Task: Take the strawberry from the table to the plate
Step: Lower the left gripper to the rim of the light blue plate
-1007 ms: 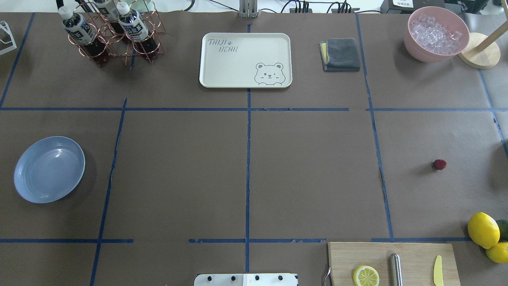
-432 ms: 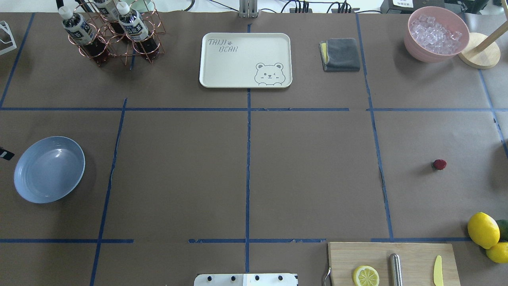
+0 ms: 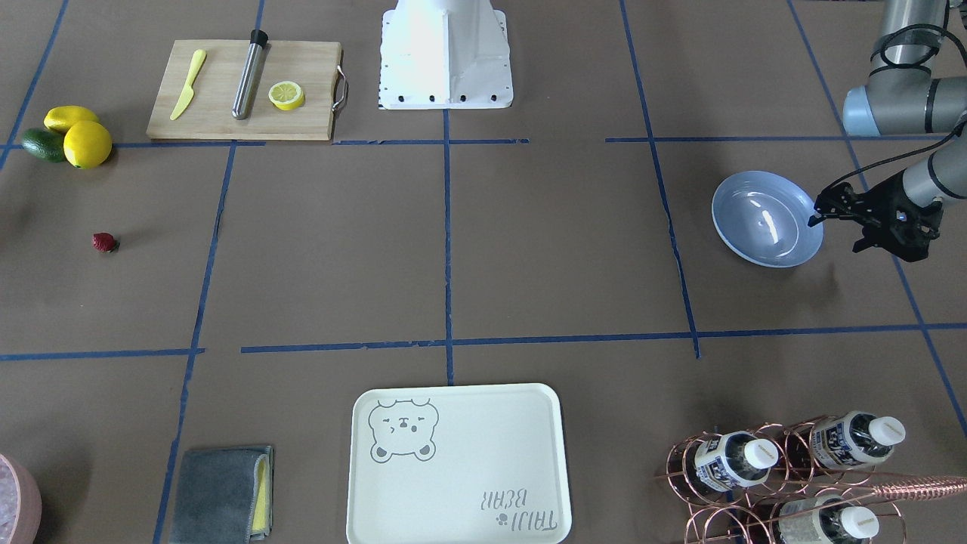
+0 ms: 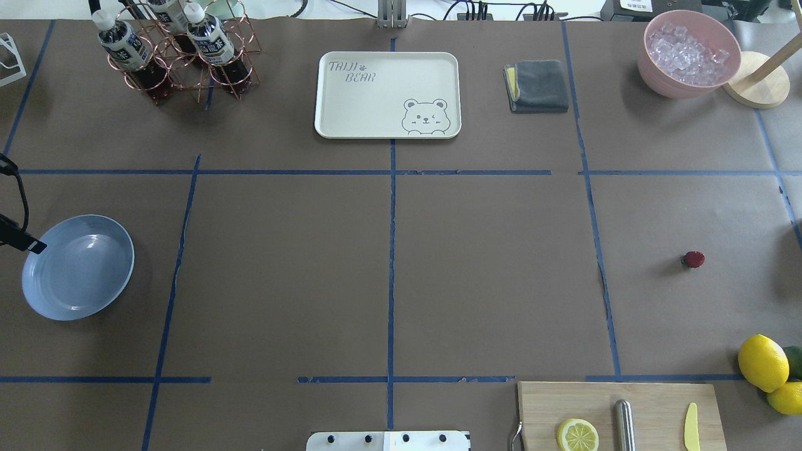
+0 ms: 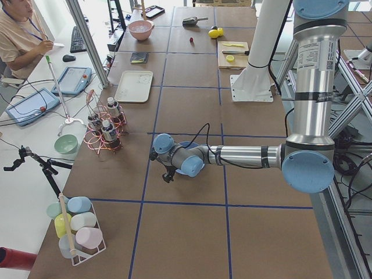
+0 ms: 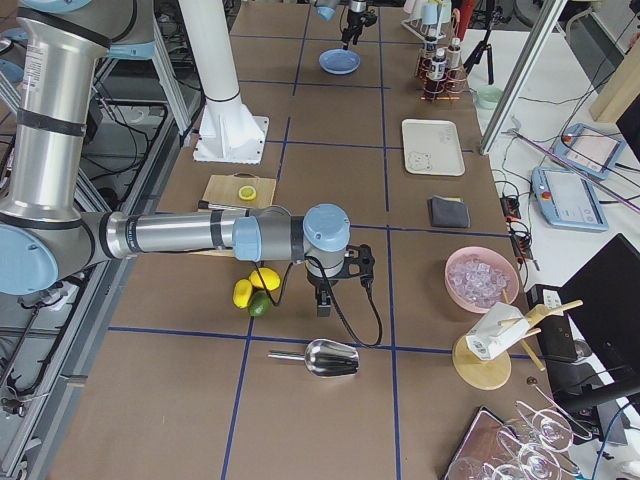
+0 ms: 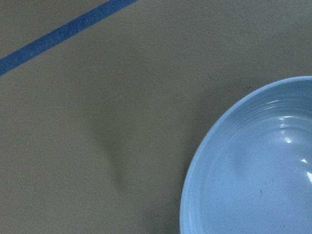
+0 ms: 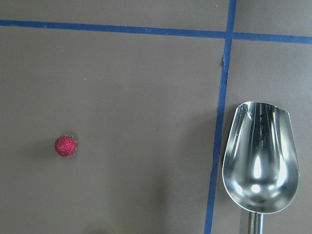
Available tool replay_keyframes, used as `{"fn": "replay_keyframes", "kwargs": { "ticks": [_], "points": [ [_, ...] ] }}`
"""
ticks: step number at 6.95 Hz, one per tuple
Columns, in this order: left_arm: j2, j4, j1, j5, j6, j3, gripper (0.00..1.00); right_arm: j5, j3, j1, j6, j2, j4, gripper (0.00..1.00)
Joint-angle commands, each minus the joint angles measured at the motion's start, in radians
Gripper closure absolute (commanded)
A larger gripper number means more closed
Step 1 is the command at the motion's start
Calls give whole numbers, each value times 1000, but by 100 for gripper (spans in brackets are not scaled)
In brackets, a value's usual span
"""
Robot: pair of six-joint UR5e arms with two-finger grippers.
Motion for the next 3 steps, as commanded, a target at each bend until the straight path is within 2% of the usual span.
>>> {"fn": "replay_keyframes", "kwargs": {
  "ticks": [1, 3],
  "points": [
    [-2, 0, 26, 9, -3, 1, 13, 0, -1, 0, 0, 0, 0, 0],
    [-3, 0, 39, 15, -1, 1, 17, 0, -1, 0, 0, 0, 0, 0]
  ]
}}
